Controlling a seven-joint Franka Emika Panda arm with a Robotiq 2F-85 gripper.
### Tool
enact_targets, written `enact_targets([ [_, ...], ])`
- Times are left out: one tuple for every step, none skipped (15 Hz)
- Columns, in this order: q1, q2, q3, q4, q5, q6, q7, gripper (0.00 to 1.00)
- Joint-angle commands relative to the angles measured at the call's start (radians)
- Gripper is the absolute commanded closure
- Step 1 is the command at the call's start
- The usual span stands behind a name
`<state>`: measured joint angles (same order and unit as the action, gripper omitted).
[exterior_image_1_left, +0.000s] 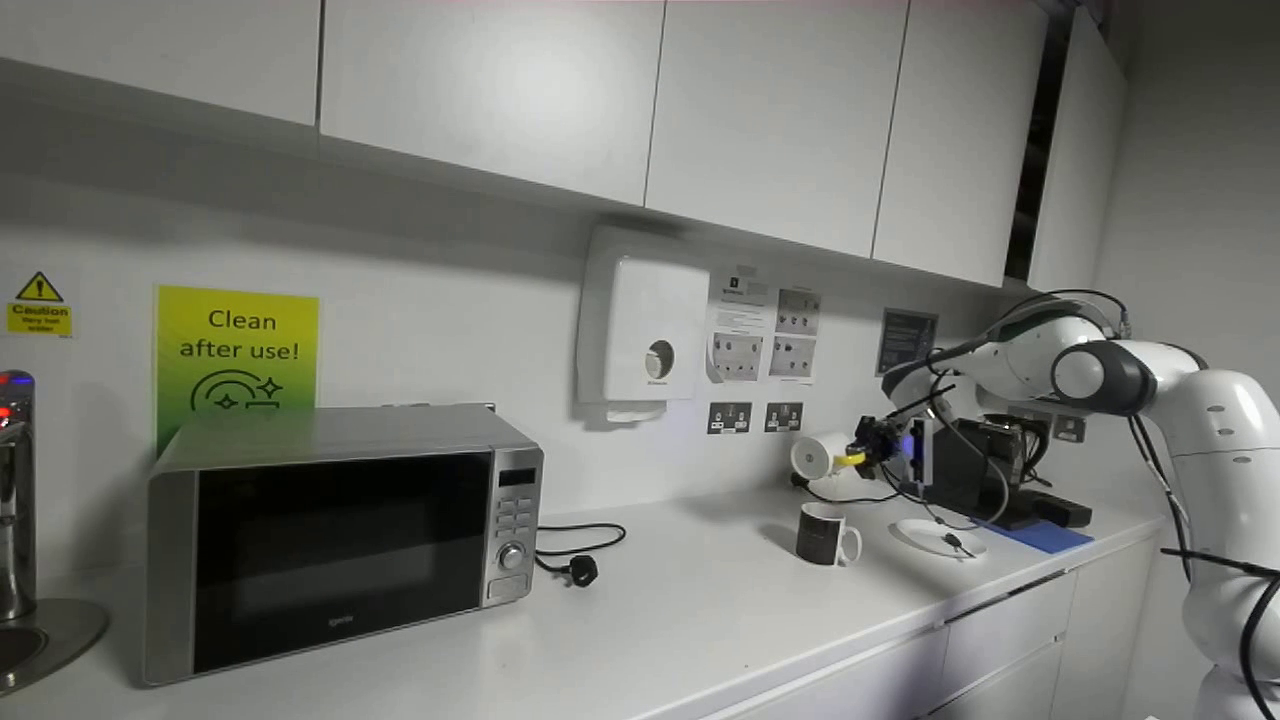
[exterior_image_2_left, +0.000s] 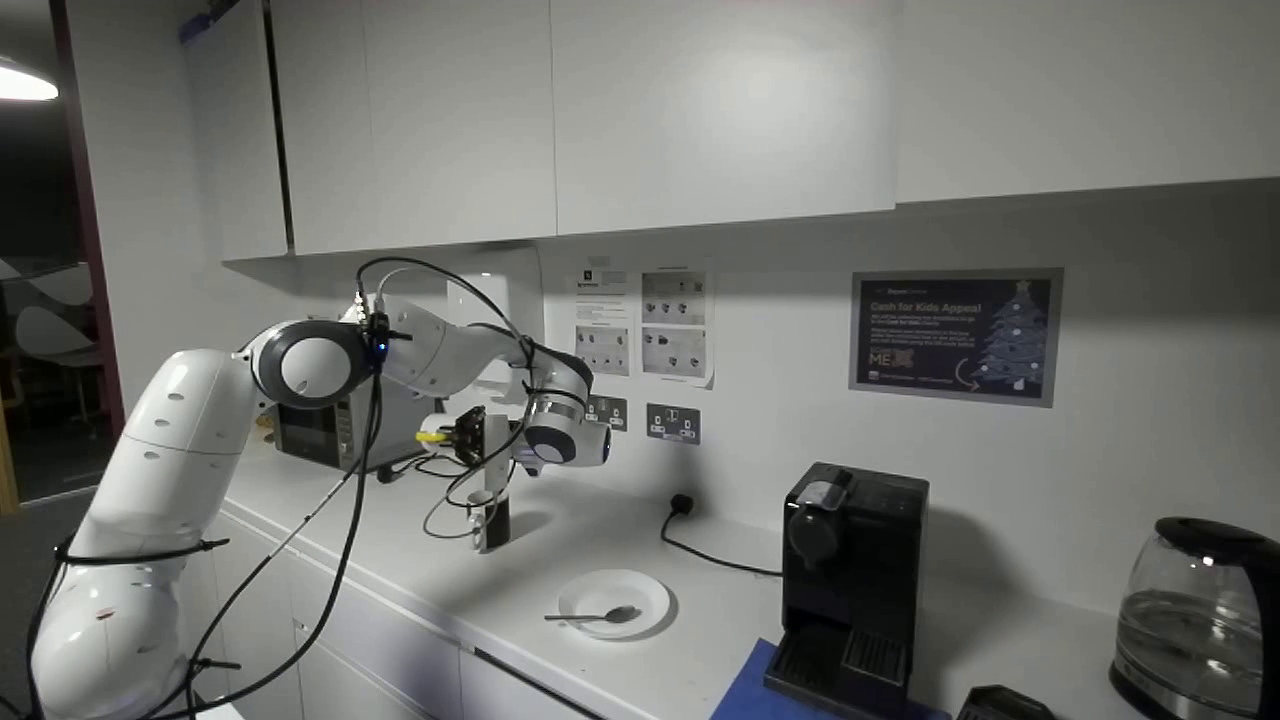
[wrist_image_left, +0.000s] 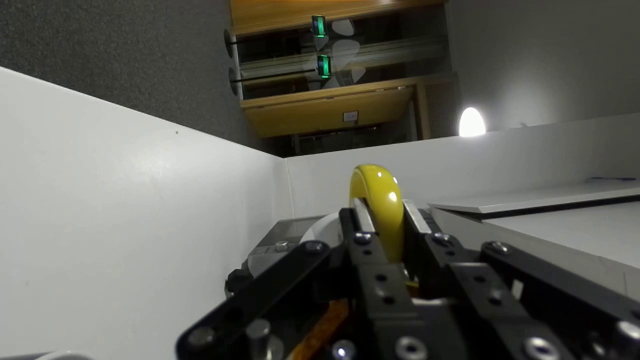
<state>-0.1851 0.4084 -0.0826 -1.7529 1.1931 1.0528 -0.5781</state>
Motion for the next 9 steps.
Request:
enact_targets([
  [-0.020, 0.017, 0.000, 0.042, 0.039, -0.076, 0.002, 0.95],
  [-0.019, 0.017, 0.000, 0.042, 0.040, -0.076, 0.003, 0.95],
  [-0.019, 0.018, 0.000, 0.042, 0.041, -0.076, 0.003, 0.95],
  [-0.019, 0.018, 0.001, 0.042, 0.042, -0.077, 0.003, 0.95],
  [-0.019, 0.018, 0.001, 0.042, 0.043, -0.076, 0.003, 0.95],
  [-0.019, 0.019, 0.001, 0.043, 0.044, -0.077, 0.003, 0.95],
  [-0.020, 0.019, 0.001, 0.043, 0.046, -0.078, 0.003, 0.95],
  [-0.019, 0.019, 0.001, 0.044, 0.047, -0.077, 0.004, 0.95],
  [-0.019, 0.019, 0.001, 0.044, 0.048, -0.077, 0.005, 0.95],
])
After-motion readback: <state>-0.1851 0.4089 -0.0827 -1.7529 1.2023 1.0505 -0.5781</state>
